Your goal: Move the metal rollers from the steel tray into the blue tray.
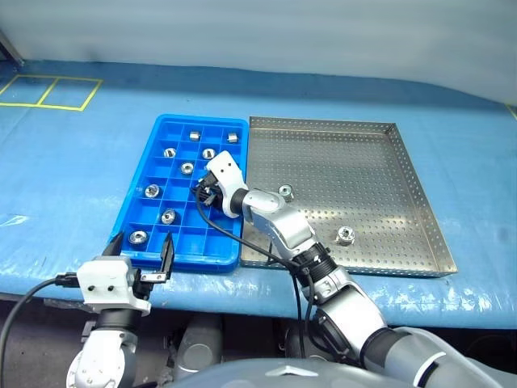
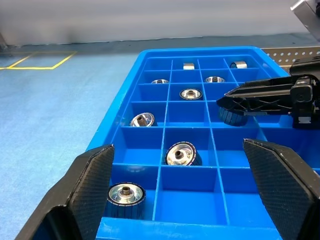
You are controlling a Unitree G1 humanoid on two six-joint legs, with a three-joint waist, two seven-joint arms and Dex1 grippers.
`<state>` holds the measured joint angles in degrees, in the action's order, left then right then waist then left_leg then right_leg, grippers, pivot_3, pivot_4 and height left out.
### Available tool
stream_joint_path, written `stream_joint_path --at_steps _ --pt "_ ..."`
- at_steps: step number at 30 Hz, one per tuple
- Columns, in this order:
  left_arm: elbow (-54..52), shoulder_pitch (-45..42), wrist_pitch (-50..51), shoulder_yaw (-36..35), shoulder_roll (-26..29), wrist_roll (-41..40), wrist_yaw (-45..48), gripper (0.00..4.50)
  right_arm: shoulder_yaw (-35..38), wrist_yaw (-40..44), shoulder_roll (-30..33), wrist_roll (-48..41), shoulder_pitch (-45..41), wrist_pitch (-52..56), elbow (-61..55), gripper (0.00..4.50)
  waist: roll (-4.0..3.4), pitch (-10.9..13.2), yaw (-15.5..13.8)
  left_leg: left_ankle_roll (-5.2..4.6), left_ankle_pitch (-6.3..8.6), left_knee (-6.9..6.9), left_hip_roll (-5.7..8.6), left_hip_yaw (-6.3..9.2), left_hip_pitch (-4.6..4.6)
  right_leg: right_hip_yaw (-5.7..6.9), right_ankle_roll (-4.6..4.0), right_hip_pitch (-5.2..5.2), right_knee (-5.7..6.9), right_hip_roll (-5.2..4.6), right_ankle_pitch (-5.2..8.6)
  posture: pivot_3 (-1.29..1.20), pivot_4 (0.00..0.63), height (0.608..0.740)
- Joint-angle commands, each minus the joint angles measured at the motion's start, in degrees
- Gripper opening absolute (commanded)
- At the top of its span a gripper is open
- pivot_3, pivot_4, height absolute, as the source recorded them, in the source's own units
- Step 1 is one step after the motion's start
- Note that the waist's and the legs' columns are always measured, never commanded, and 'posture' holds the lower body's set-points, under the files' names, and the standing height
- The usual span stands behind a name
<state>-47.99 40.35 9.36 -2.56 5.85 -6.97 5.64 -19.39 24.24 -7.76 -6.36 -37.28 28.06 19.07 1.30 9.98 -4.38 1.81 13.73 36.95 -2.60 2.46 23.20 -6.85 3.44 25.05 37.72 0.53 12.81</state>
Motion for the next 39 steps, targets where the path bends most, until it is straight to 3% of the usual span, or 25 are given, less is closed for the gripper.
stream_joint_path --at_steps 1,6,7,21,31,39 --pt "-2.48 -0.88 -0.83 0.42 0.48 -0.57 0.87 4.5 0.93 0.17 -1.96 -1.06 0.09 0.58 -1.79 2.7 0.0 0.0 0.0 0.0 0.0 0.0 0.0 0.0 0.0 0.0 0.0 0.0 0.0 0.0 0.0 0.36 0.15 0.74" --pt "-1.24 -3.51 0.3 0.9 1.38 -1.55 2.13 4.5 2.66 -0.76 -0.72 -2.19 0.32 2.2 -7.23 4.39 0.0 0.0 0.07 0.01 0.0 0.06 0.0 0.0 0.27 0.01 0.01 0.26 0.04 0.01 -0.01 0.3 0.15 0.74" --pt "-0.88 -4.17 0.57 1.15 1.53 -1.75 2.39 4.5 3.17 -0.88 -0.28 -2.38 0.41 2.66 -8.75 4.48 0.0 0.0 0.13 0.01 -0.01 0.09 0.0 0.0 0.37 0.01 0.02 0.38 0.07 0.01 -0.02 0.3 0.15 0.74" --pt "3.19 -12.24 5.5 3.39 5.05 -3.38 6.76 4.5 14.09 -12.09 5.93 -1.27 6.41 8.0 -21.76 4.48 0.0 -0.02 2.96 0.01 -0.01 0.13 0.01 -0.03 0.38 -0.02 0.07 0.34 0.09 0.0 -0.07 0.14 0.15 0.74" --pt "5.64 -16.56 7.21 3.65 7.35 -5.12 10.14 4.5 12.3 -13.73 7.38 -0.09 12.98 10.28 -22.94 4.48 -0.03 -0.05 6.33 0.0 -0.01 0.22 0.01 -0.03 0.36 -0.05 0.19 0.29 0.15 0.01 -0.17 0.06 0.15 0.74" --pt "6.4 -17.5 7.33 3.79 7.74 -6.02 11.09 4.5 12.53 -14.81 6.38 0.15 14.73 9.16 -18.4 4.48 -0.02 -0.06 7.37 0.0 -0.02 0.26 0.0 -0.02 0.34 -0.06 0.18 0.27 0.2 0.02 -0.21 0.05 0.15 0.74"
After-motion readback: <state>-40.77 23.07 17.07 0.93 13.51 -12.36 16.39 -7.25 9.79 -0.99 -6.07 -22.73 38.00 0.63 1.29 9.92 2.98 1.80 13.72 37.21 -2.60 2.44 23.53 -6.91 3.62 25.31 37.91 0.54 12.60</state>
